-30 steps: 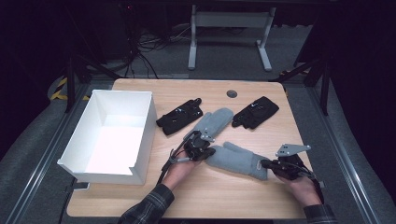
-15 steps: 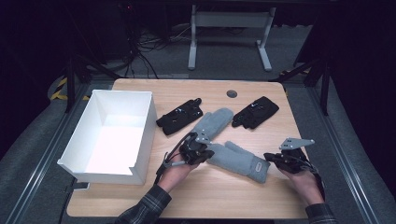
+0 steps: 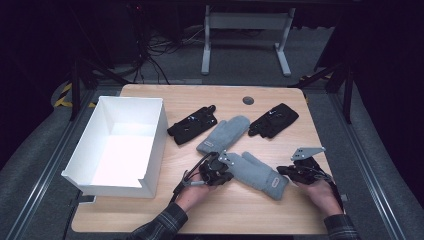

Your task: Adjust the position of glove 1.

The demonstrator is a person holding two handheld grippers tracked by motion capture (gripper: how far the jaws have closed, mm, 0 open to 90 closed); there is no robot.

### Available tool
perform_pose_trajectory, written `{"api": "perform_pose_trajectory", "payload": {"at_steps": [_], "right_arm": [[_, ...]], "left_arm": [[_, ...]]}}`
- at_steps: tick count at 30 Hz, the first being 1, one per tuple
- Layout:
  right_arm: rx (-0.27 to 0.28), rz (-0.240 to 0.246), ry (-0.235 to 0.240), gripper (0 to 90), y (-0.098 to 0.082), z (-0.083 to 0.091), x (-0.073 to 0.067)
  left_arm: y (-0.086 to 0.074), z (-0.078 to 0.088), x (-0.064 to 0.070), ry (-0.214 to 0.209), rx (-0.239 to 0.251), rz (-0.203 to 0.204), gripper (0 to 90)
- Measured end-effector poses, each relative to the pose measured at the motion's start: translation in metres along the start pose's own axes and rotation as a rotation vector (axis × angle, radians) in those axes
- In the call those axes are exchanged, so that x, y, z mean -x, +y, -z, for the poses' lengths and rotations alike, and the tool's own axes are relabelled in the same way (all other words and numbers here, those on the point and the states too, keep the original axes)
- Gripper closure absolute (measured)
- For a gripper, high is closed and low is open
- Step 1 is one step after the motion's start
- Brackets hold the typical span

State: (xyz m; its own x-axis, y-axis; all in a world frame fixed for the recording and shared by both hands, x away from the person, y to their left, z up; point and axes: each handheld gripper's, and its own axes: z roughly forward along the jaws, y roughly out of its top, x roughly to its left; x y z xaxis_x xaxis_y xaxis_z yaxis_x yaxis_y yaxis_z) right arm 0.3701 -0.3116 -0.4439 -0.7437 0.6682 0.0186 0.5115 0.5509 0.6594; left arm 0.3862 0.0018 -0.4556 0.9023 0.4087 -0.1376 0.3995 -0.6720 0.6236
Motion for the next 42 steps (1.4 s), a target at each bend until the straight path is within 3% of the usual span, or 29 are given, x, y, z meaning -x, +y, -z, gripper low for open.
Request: {"api": "perform_pose_trajectory", "payload": {"at_steps": [11, 20, 26, 34, 42], "right_arm": [[-0.010, 0.066, 0.115, 90.0, 0.007, -0.009, -0.027], [-0.009, 0.102, 0.179, 90.0, 0.017, -0.017, -0.046], [-0.013, 0.135, 0.212, 90.0, 0.025, -0.026, -0.060], [-0.014, 0.163, 0.234, 90.0, 0.037, -0.040, -0.076], [-0.017, 0.206, 0.275, 90.0, 0.049, -0.054, -0.098]], "left_arm": [[0.011, -0.005, -0.012, 0.027, 0.024, 0.017, 89.5], [0.013, -0.004, -0.021, 0.019, 0.023, 0.033, 89.5], [0.021, -0.002, -0.023, 0.020, 0.023, 0.019, 89.5], [0.021, -0.004, -0.030, 0.004, 0.045, 0.047, 89.6], [0.022, -0.005, -0.029, -0.003, 0.037, 0.041, 89.6]]}}
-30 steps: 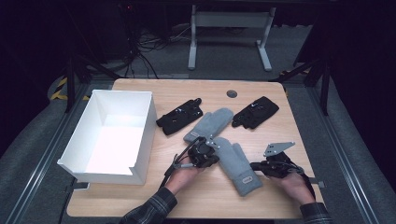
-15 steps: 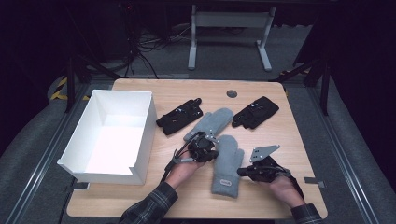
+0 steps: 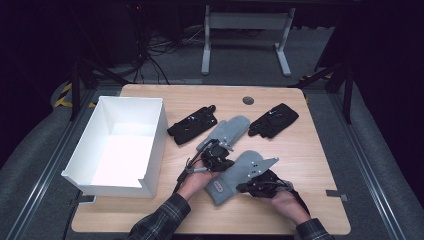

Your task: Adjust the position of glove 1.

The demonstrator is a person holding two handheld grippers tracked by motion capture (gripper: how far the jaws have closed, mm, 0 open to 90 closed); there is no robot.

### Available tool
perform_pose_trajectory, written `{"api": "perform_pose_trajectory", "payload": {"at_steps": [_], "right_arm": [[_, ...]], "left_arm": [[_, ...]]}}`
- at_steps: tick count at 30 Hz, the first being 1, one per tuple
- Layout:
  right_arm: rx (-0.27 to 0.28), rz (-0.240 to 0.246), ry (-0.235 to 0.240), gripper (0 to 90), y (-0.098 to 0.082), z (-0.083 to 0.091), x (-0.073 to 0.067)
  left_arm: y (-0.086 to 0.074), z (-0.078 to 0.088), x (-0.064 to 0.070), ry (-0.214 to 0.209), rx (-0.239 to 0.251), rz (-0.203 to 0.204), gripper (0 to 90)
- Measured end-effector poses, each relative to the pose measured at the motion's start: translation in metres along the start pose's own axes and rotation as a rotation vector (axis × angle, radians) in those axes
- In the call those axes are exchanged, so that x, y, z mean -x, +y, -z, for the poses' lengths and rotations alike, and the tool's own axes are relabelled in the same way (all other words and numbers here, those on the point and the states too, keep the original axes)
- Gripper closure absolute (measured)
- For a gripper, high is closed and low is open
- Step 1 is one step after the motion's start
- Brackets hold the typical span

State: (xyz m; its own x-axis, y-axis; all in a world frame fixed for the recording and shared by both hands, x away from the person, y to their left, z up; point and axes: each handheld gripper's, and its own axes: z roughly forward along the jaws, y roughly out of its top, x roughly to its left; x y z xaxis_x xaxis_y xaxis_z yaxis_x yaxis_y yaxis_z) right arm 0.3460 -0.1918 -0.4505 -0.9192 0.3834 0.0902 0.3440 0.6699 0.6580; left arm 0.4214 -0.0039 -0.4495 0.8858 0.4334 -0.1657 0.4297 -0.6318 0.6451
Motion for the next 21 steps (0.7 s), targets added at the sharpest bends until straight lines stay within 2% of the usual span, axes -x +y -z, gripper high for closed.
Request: {"api": "perform_pose_trajectory", "payload": {"at_steps": [6, 11, 14, 16, 17, 19, 21], "right_arm": [[-0.006, 0.008, 0.012, 90.0, 0.001, -0.003, -0.002], [0.041, 0.018, -0.009, 88.6, -0.001, 0.009, -0.002], [0.084, 0.003, -0.036, 78.0, -0.005, 0.019, 0.000], [0.093, -0.002, -0.046, 75.4, -0.007, 0.023, 0.000], [0.112, -0.011, -0.082, 69.3, -0.010, 0.029, 0.001], [0.118, -0.015, -0.097, 66.9, -0.013, 0.033, 0.002], [0.136, -0.034, -0.143, 58.2, -0.020, 0.040, 0.005]], "left_arm": [[0.000, 0.001, 0.000, 0.002, -0.003, -0.005, 89.6], [-0.001, 0.007, -0.002, 0.013, 0.014, 0.008, 87.0], [-0.002, 0.011, -0.004, 0.019, 0.031, 0.015, 82.6], [-0.002, 0.015, -0.004, 0.031, 0.027, 0.017, 78.5], [-0.002, 0.017, -0.004, 0.035, 0.037, 0.012, 75.3], [-0.001, 0.023, -0.004, 0.068, 0.030, -0.001, 72.0], [0.001, 0.029, -0.005, 0.089, 0.044, -0.006, 65.9]]}}
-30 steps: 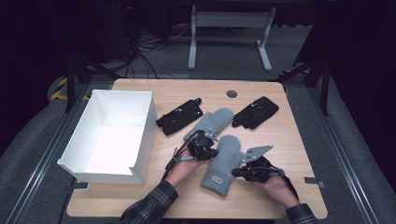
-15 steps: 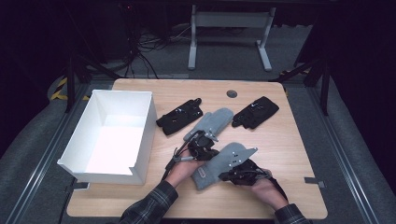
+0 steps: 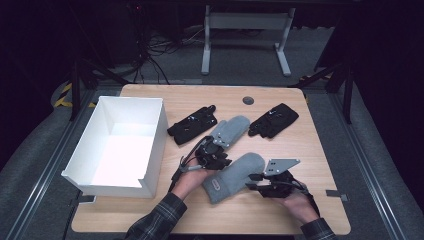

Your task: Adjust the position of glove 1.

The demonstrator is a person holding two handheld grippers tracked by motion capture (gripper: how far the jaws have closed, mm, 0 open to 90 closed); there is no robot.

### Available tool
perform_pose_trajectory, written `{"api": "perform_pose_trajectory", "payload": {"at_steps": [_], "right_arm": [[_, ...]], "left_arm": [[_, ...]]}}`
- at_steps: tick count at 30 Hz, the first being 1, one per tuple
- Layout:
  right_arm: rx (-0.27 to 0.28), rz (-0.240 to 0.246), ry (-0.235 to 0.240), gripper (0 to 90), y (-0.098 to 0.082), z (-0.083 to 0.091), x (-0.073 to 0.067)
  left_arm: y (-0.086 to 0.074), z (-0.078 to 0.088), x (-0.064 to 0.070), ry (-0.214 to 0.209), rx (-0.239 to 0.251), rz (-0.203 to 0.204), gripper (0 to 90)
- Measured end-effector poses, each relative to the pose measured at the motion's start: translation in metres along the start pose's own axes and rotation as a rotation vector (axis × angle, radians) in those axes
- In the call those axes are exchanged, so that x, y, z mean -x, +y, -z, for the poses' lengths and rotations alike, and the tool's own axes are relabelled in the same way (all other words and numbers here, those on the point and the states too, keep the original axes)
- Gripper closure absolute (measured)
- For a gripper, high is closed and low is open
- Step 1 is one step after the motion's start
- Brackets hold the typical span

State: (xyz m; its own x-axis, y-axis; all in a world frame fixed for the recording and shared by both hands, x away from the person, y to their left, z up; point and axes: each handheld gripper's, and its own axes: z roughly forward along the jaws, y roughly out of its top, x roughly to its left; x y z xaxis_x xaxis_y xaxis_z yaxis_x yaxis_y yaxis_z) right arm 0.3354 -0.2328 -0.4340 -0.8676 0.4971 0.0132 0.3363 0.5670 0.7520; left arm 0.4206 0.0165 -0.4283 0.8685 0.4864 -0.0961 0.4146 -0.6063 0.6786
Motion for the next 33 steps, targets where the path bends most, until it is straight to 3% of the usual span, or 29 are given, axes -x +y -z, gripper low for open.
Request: {"api": "perform_pose_trajectory", "payload": {"at_steps": [5, 9, 14, 20, 22, 29, 33], "right_arm": [[0.007, -0.072, -0.092, 44.6, -0.019, 0.015, 0.015], [-0.008, -0.119, -0.184, 35.2, -0.036, 0.024, 0.027], [-0.037, -0.197, -0.250, 28.1, -0.052, 0.029, 0.044], [-0.051, -0.215, -0.298, 22.8, -0.059, 0.027, 0.052], [-0.062, -0.214, -0.338, 21.5, -0.061, 0.024, 0.053], [-0.039, -0.242, -0.336, 19.6, -0.064, 0.023, 0.055], [-0.032, -0.242, -0.332, 19.4, -0.064, 0.023, 0.055]], "left_arm": [[-0.001, 0.012, -0.011, 0.019, 0.033, 0.033, 54.4], [-0.001, 0.017, -0.020, 0.039, 0.024, 0.040, 46.3], [-0.004, 0.020, -0.030, 0.082, 0.025, 0.045, 45.8], [-0.005, 0.012, -0.036, 0.090, 0.015, 0.040, 46.1], [-0.006, 0.008, -0.037, 0.084, 0.009, 0.040, 46.1], [-0.011, 0.001, -0.037, 0.095, -0.005, 0.023, 51.0], [-0.011, -0.002, -0.033, 0.145, -0.018, -0.010, 57.9]]}}
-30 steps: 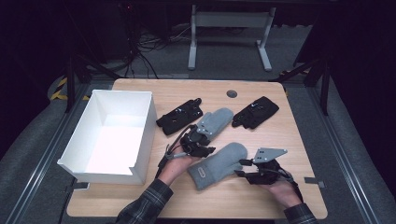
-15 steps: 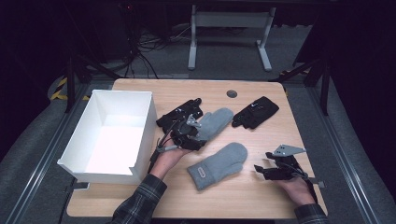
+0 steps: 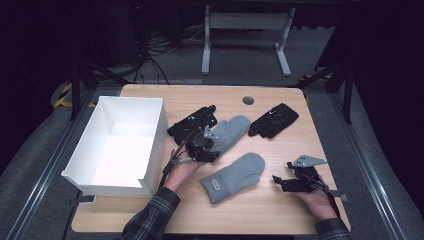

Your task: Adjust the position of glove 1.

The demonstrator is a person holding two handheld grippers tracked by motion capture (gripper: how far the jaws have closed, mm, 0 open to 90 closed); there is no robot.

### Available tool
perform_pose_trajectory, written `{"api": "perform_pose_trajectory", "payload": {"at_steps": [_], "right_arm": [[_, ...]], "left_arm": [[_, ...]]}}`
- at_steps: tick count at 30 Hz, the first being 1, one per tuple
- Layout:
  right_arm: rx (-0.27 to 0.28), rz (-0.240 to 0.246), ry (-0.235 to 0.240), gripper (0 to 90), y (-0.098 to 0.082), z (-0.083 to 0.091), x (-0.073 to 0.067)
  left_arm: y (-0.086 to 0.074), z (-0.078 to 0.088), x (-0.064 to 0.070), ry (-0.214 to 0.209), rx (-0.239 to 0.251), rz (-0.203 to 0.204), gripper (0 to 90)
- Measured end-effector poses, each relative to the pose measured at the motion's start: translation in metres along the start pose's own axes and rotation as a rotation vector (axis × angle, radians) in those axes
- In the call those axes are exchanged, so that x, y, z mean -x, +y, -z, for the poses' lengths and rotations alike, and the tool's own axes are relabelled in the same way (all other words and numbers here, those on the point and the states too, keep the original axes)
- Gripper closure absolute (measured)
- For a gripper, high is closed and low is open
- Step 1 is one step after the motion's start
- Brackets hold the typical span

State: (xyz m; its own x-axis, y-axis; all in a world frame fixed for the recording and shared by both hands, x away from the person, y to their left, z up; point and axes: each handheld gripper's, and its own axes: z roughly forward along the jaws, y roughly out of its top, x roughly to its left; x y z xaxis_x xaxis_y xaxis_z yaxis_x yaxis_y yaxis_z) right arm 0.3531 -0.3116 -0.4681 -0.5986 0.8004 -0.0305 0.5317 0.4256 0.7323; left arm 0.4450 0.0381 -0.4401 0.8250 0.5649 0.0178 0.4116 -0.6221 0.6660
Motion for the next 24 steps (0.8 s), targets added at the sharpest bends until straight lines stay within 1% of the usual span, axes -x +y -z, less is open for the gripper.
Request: {"api": "perform_pose_trajectory", "payload": {"at_steps": [2, 5, 6, 7, 8, 9, 10, 12, 14, 18, 21, 24], "right_arm": [[0.001, 0.000, -0.001, 19.4, 0.000, 0.000, 0.000], [0.005, -0.001, -0.001, 19.4, 0.000, 0.000, 0.000], [0.005, -0.001, -0.001, 19.4, 0.000, 0.000, 0.000], [0.005, -0.001, -0.001, 19.4, 0.000, 0.000, 0.000], [0.006, -0.001, -0.001, 19.4, -0.001, 0.000, 0.000], [0.007, -0.001, -0.001, 19.4, -0.001, 0.000, 0.000], [0.008, -0.001, 0.000, 19.4, -0.001, 0.000, 0.000], [0.010, 0.000, 0.000, 19.4, -0.001, 0.000, 0.000], [0.010, 0.000, 0.001, 19.4, -0.001, 0.000, 0.000], [0.011, -0.001, 0.000, 19.4, -0.001, 0.000, 0.000], [0.012, -0.001, 0.000, 19.5, -0.001, 0.000, 0.000], [0.012, -0.001, 0.000, 19.4, -0.001, 0.000, 0.000]], "left_arm": [[0.000, 0.001, 0.000, 0.005, -0.009, -0.001, 63.2], [0.001, 0.002, 0.000, 0.011, -0.010, 0.001, 74.8], [0.001, 0.002, 0.000, 0.011, -0.010, 0.001, 83.9], [0.001, 0.002, 0.000, -0.023, -0.008, 0.013, 83.9], [0.000, 0.001, 0.000, -0.036, -0.011, 0.020, 85.7], [0.001, 0.001, 0.001, -0.033, -0.009, 0.024, 86.0], [0.001, 0.002, 0.000, -0.039, -0.007, 0.034, 86.3], [0.001, 0.005, 0.000, -0.040, 0.009, 0.053, 86.8], [0.000, 0.011, -0.001, -0.056, 0.017, 0.070, 87.0], [-0.002, 0.023, 0.004, -0.057, 0.019, 0.069, 87.1], [-0.009, 0.032, 0.007, -0.066, 0.008, 0.070, 87.0], [-0.017, 0.040, 0.013, -0.071, 0.002, 0.079, 86.9]]}}
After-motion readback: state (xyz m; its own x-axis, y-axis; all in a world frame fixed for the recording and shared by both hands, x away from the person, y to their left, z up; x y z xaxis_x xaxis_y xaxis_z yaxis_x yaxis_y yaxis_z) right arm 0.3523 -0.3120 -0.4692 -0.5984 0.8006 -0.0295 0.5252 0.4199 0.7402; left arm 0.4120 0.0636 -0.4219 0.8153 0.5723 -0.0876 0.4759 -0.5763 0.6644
